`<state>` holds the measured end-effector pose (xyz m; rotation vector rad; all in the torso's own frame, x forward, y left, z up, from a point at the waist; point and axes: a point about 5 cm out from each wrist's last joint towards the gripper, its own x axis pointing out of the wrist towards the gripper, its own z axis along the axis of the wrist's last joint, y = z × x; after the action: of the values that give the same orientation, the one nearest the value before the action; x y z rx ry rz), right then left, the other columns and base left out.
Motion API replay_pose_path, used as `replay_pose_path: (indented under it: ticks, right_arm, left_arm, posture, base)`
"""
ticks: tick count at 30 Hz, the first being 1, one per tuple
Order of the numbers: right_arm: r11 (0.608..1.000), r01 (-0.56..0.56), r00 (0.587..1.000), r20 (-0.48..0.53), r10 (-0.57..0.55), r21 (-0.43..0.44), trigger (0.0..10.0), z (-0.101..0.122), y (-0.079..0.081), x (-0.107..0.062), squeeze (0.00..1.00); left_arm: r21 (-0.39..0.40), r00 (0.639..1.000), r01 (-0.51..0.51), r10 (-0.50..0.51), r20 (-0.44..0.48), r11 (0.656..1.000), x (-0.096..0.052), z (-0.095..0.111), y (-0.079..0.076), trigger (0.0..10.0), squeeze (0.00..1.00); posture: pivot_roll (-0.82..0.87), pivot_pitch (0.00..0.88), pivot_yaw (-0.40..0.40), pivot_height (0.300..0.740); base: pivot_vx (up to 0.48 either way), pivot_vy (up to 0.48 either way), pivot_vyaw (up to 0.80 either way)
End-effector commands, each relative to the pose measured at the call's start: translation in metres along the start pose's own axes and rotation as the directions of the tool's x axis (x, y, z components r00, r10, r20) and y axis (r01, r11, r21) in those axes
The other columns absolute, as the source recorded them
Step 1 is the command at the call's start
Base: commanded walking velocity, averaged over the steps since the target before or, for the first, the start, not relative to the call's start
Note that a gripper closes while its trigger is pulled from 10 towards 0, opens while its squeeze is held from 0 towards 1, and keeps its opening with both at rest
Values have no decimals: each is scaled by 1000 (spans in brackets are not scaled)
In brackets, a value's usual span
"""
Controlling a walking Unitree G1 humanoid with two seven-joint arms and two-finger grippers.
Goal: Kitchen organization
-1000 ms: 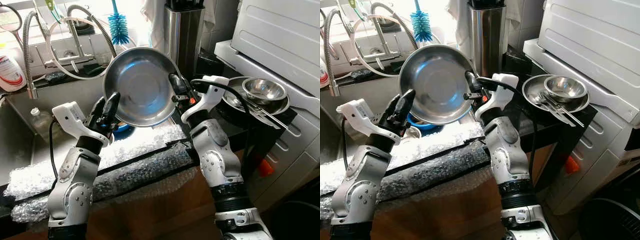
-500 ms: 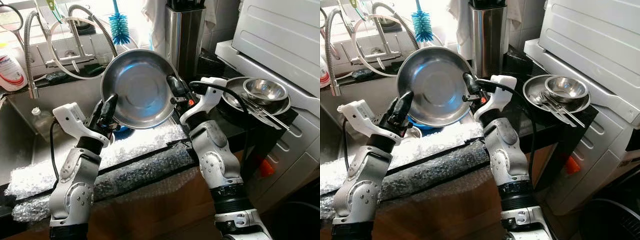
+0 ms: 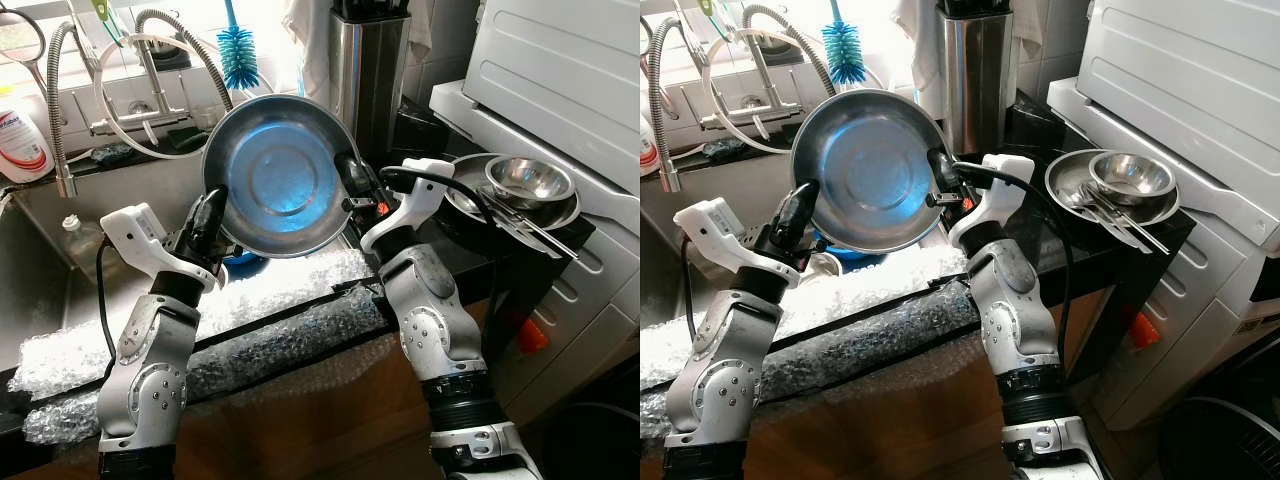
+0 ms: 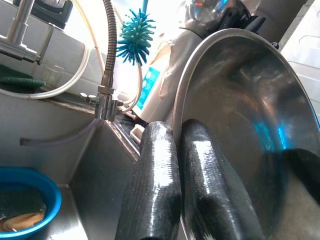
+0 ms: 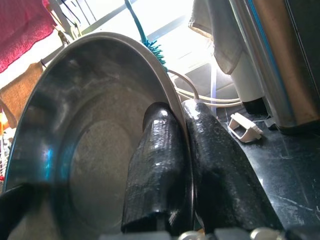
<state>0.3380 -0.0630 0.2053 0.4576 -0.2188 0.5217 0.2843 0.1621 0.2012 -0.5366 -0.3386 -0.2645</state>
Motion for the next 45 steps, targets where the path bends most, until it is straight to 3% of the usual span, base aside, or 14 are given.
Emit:
replay_pose_path:
  ticks: [1,2,3,5,18,19,20,21,28,30,31,32,34,45]
  right_arm:
    - [998,-68,998,9,68,-1,10000,3,17,5,0]
    - [998,-68,998,8,68,-2,10000,3,17,5,0]
    - [998,-66,998,6,66,-2,10000,2,16,5,812]
    - [998,-61,998,4,61,-1,10000,2,16,5,1000]
    - [999,-52,999,0,52,-7,10000,2,14,5,1000]
    - [999,-51,999,3,51,-6,10000,3,14,5,600]
    - [999,-50,999,5,50,-6,10000,3,15,5,600]
    - [999,-49,999,6,50,-7,10000,3,14,4,0]
    - [999,-33,999,21,33,-2,10000,7,13,2,0]
    - [999,-17,999,31,18,-31,10000,10,11,-1,0]
    - [998,-9,999,35,11,-56,10000,11,10,-2,0]
    - [996,4,999,44,0,-86,10000,13,8,-3,0]
    - [994,27,998,59,-21,-102,10000,15,5,-6,0]
    - [930,119,992,83,-96,-347,10000,23,-17,-35,0]
  left_arm:
    - [40,999,24,-23,-31,999,1,-3,-3,0,0]
    - [41,999,24,-23,-31,999,1,-3,-3,0,0]
    - [42,999,23,-21,-29,999,1,-3,-3,0,0]
    - [35,1000,13,-12,-16,999,1,-2,-3,0,0]
    - [31,989,-110,106,108,993,3,19,13,0,0]
    - [40,987,-122,117,112,992,3,19,14,0,0]
    - [43,986,-125,120,112,991,3,19,14,0,0]
    - [48,985,-135,129,113,990,3,18,15,0,0]
    - [156,957,-266,241,160,951,1,21,26,0,0]
    - [268,929,-356,308,204,895,-2,26,36,627,0]
    - [306,922,-375,319,218,875,-3,28,38,2196,0]
    - [354,915,-394,329,232,848,-4,31,41,8588,0]
    - [392,908,-414,341,244,821,-5,34,45,10000,0]
    - [657,886,-451,389,251,604,-27,62,94,10000,0]
  posture:
    - [-85,0,52,740]
    - [-85,0,52,740]
    - [-84,0,51,740]
    - [-85,0,51,740]
    - [-87,0,51,740]
    - [-88,0,52,740]
    - [-88,0,52,740]
    - [-88,0,50,740]
    - [-91,0,49,740]
    - [-98,0,52,740]
    - [-98,0,52,740]
    - [-98,0,52,740]
    - [-95,0,52,740]
    - [-114,0,66,740]
  base:
    - [0,0,0]
    - [0,0,0]
    - [0,0,0]
    - [0,0,0]
    - [0,0,0]
    - [0,0,0]
    - [0,0,0]
    - [0,0,0]
    - [0,0,0]
    - [0,0,0]
    - [0,0,0]
    - [0,0,0]
    - [0,0,0]
    - [0,0,0]
